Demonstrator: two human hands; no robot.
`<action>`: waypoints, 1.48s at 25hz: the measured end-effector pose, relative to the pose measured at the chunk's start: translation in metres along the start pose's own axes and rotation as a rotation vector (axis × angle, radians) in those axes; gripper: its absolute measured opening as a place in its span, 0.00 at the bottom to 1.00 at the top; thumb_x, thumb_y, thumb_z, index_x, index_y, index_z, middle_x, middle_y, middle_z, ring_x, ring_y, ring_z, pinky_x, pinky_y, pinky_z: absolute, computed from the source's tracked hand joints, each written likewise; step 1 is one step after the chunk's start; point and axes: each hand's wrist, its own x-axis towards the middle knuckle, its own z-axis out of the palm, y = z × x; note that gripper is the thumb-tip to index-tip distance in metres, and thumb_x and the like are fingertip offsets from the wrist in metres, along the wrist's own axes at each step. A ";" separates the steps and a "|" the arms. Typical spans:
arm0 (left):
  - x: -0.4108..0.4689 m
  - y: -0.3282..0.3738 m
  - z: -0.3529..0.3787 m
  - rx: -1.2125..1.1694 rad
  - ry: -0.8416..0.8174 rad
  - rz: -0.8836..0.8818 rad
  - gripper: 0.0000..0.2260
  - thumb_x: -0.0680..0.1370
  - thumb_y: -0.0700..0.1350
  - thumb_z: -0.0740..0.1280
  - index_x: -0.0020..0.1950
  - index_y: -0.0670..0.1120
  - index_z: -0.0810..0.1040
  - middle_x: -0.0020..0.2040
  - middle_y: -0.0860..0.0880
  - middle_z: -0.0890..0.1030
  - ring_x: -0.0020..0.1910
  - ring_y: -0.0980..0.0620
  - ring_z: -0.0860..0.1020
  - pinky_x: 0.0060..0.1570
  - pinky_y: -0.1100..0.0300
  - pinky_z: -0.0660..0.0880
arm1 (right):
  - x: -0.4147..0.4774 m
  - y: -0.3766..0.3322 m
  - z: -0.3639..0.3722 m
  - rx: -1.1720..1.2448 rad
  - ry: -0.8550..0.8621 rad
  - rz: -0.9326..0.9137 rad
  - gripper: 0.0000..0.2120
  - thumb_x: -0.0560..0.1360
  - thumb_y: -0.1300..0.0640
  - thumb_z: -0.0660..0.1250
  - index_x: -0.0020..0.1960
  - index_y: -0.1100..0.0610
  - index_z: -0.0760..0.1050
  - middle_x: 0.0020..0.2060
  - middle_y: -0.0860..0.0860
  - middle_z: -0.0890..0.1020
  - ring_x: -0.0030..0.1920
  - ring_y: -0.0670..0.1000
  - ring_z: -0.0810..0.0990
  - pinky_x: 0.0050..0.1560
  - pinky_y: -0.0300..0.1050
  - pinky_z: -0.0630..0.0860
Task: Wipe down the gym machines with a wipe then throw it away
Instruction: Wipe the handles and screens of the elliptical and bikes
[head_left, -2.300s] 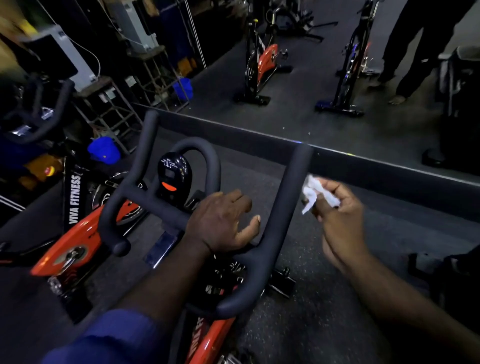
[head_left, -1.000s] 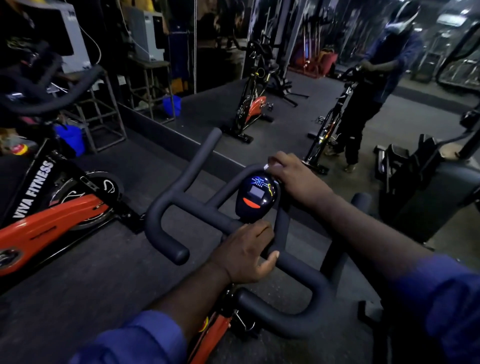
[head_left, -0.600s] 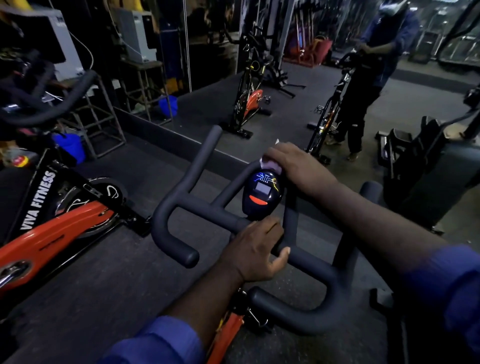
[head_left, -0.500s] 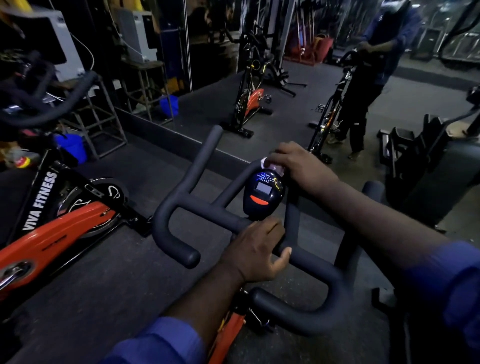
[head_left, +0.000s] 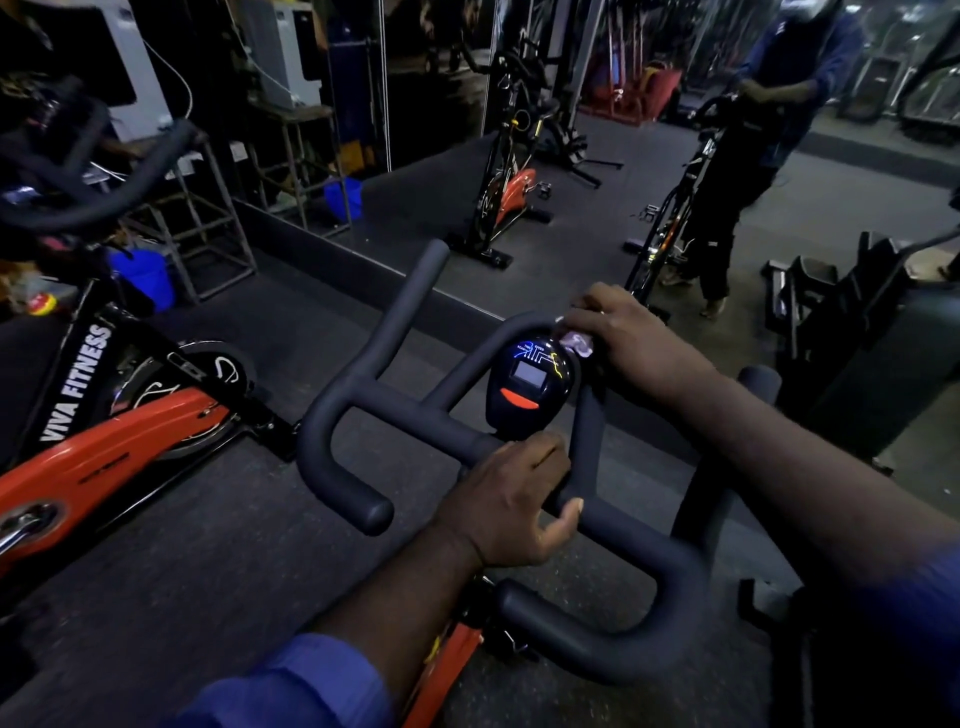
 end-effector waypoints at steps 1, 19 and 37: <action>0.000 0.000 0.000 0.004 0.000 0.005 0.10 0.79 0.48 0.70 0.49 0.41 0.75 0.51 0.45 0.73 0.42 0.46 0.73 0.43 0.48 0.74 | -0.016 -0.001 0.002 0.024 0.023 0.051 0.17 0.78 0.53 0.60 0.61 0.55 0.81 0.50 0.55 0.75 0.48 0.57 0.75 0.47 0.50 0.76; 0.001 0.004 0.000 0.025 0.006 0.005 0.10 0.77 0.46 0.71 0.47 0.40 0.76 0.49 0.44 0.74 0.42 0.45 0.73 0.42 0.53 0.70 | -0.021 -0.006 0.000 0.055 0.094 0.155 0.17 0.70 0.63 0.64 0.55 0.55 0.84 0.47 0.55 0.78 0.46 0.59 0.79 0.45 0.45 0.71; 0.000 0.002 0.002 0.063 0.003 -0.008 0.10 0.77 0.47 0.70 0.48 0.40 0.76 0.50 0.43 0.75 0.44 0.44 0.75 0.45 0.47 0.75 | -0.040 -0.022 0.047 1.398 0.498 0.980 0.13 0.81 0.69 0.65 0.62 0.60 0.83 0.56 0.55 0.87 0.49 0.49 0.85 0.49 0.48 0.84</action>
